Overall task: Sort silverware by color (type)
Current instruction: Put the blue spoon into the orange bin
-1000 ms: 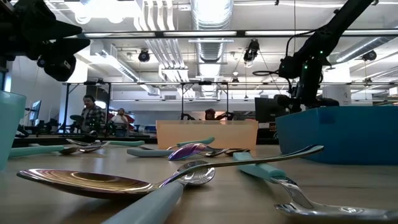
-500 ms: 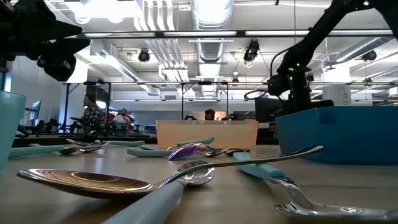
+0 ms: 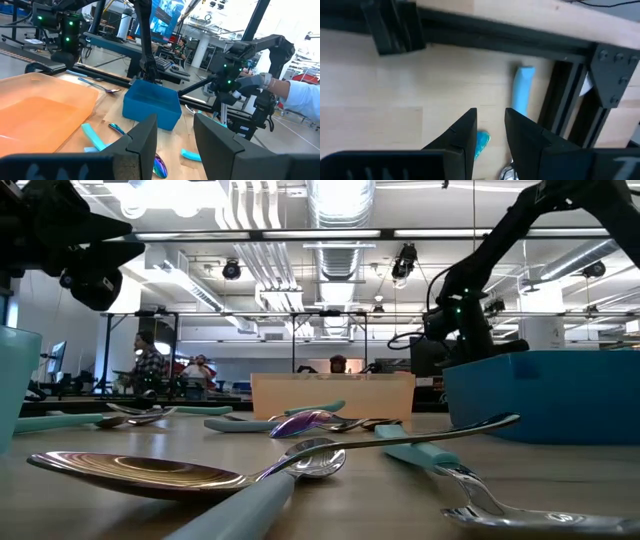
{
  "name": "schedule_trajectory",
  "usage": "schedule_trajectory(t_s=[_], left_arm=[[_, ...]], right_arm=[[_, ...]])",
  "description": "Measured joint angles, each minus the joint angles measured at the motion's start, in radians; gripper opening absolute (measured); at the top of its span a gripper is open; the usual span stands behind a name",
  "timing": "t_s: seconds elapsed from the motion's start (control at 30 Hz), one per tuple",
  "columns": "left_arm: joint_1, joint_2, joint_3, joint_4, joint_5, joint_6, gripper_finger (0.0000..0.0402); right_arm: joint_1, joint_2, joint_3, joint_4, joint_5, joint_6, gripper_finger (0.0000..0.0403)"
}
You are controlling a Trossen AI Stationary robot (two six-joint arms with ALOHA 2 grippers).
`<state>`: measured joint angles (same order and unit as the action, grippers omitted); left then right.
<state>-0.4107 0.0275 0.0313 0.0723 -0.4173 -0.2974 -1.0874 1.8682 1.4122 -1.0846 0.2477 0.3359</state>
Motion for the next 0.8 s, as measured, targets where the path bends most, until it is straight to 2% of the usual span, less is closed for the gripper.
schedule_trajectory(t_s=[0.47, 0.7, 0.8], left_arm=[[0.0, 0.0, 0.0, 0.0, 0.0, 0.0, 0.0114], [0.0, 0.0, 0.0, 0.0, 0.0, 0.0, 0.0114], [0.0, 0.0, 0.0, 0.0, 0.0, 0.0, 0.0114]], right_arm=[[-0.014, 0.0, 0.033, 0.104, 0.065, -0.044, 0.0091], [-0.019, 0.0, 0.033, 0.077, 0.073, -0.141, 0.0091], [-0.031, 0.0, 0.033, 0.067, 0.125, -0.15, 0.0091]])
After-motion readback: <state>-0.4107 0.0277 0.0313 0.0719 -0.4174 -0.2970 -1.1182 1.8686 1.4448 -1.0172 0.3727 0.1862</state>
